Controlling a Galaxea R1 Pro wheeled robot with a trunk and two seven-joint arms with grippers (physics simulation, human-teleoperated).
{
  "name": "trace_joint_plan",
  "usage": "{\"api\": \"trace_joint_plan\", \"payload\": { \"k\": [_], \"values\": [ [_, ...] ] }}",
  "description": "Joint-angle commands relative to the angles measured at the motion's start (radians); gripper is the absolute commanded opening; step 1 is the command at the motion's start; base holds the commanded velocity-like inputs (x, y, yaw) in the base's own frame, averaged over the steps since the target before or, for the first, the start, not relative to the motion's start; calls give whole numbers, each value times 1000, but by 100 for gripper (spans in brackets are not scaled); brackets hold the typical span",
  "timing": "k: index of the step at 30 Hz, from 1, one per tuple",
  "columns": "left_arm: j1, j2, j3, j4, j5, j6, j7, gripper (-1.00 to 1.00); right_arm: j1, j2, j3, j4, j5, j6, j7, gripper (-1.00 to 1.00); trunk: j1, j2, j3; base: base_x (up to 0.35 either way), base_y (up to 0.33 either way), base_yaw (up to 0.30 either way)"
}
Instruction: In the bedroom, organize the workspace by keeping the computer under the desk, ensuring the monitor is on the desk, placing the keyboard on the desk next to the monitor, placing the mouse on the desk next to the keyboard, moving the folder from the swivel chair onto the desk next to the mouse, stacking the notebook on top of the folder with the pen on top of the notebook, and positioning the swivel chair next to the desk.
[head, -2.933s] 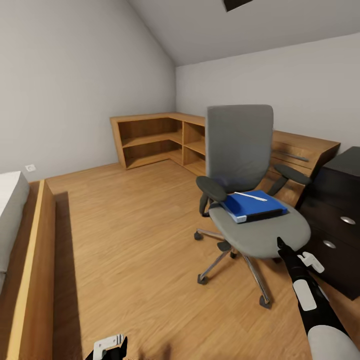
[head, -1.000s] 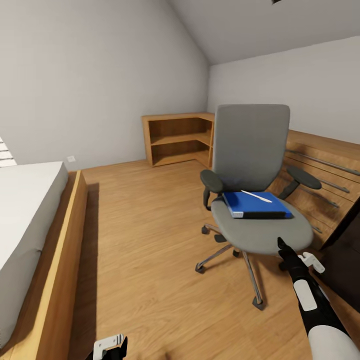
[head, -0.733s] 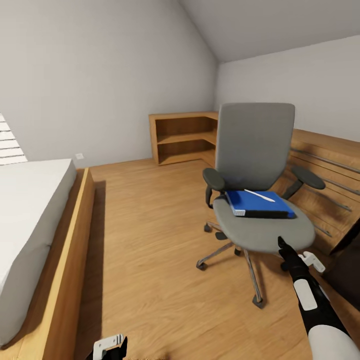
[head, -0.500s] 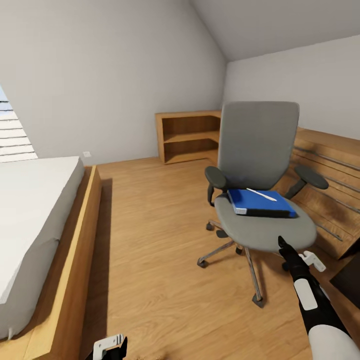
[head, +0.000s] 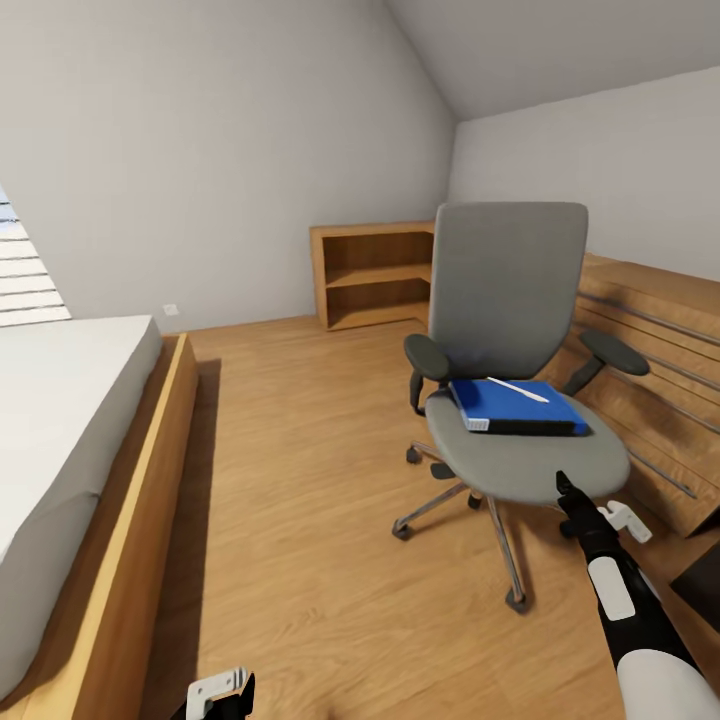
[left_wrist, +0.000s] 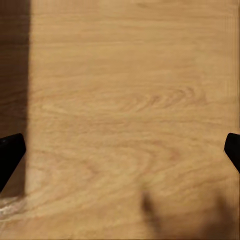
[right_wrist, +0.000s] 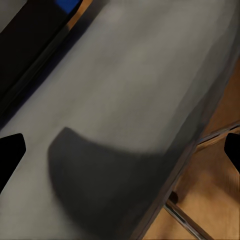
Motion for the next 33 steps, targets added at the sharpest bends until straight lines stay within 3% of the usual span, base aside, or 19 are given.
{"api": "trace_joint_plan", "payload": {
  "k": [1, 33],
  "values": [
    [-1, 1, -6, 0, 6, -4, 8, 100, 0, 0, -1, 25, -9, -1, 6, 100, 0, 0, -1, 152, -17, 0],
    [-1, 1, -6, 0, 4, -5, 2, 100, 0, 0, -1, 26, -9, -3, 6, 100, 0, 0, -1, 218, -1, 0]
  ]
}}
